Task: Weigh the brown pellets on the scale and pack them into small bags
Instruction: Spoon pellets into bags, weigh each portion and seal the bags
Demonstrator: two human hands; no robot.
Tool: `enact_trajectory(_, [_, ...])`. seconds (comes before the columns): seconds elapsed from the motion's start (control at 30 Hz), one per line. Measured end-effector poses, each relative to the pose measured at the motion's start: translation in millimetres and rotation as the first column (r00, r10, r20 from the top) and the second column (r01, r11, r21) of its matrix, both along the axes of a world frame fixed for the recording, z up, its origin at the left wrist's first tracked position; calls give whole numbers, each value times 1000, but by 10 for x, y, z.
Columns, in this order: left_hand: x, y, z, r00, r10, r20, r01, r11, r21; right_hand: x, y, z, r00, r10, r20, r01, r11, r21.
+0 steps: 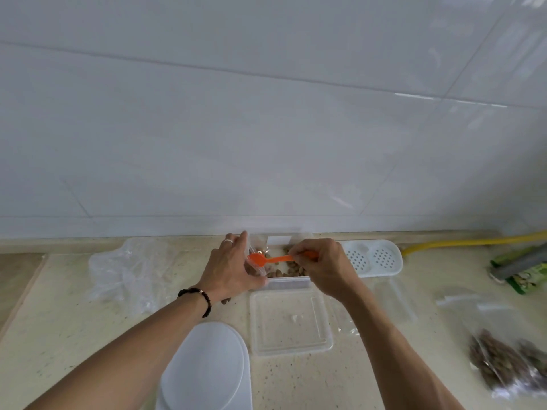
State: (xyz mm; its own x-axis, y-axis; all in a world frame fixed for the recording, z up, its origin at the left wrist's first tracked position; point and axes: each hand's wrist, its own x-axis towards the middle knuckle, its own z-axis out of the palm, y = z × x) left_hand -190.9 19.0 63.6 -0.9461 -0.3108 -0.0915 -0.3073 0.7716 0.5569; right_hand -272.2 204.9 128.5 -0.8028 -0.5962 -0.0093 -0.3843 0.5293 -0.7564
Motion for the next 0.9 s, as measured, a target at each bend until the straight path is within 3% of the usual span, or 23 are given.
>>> enact_trajectory(0.1, [10, -11, -21, 1000, 2, 2, -2, 1000, 10, -36, 48, 18, 999, -40, 7, 40, 997, -64])
enact_trajectory(0.27, [21, -44, -62, 1000, 19, 8, -19, 1000, 5, -216, 166, -116, 942, -306, 139, 327, 931, -163])
enact_trajectory(0.4, [75, -104, -91, 1000, 29, -7, -29, 999, -13, -335, 200, -442, 893, -436, 107, 439, 898, -2])
enact_trajectory(0.57, [105, -172, -133, 1000, 26, -11, -26, 999, -26, -292, 61, -725, 918, -394, 39, 387, 914, 126])
enact_trajectory(0.73, [97, -181, -151, 999, 29, 17, -29, 999, -36, -237, -134, -820, 932, -281, 229, 268, 960, 86])
enact_trajectory(0.9, [109, -188, -140, 999, 29, 17, -28, 999, -35, -245, -108, -832, 801, -390, 453, 424, 905, 31])
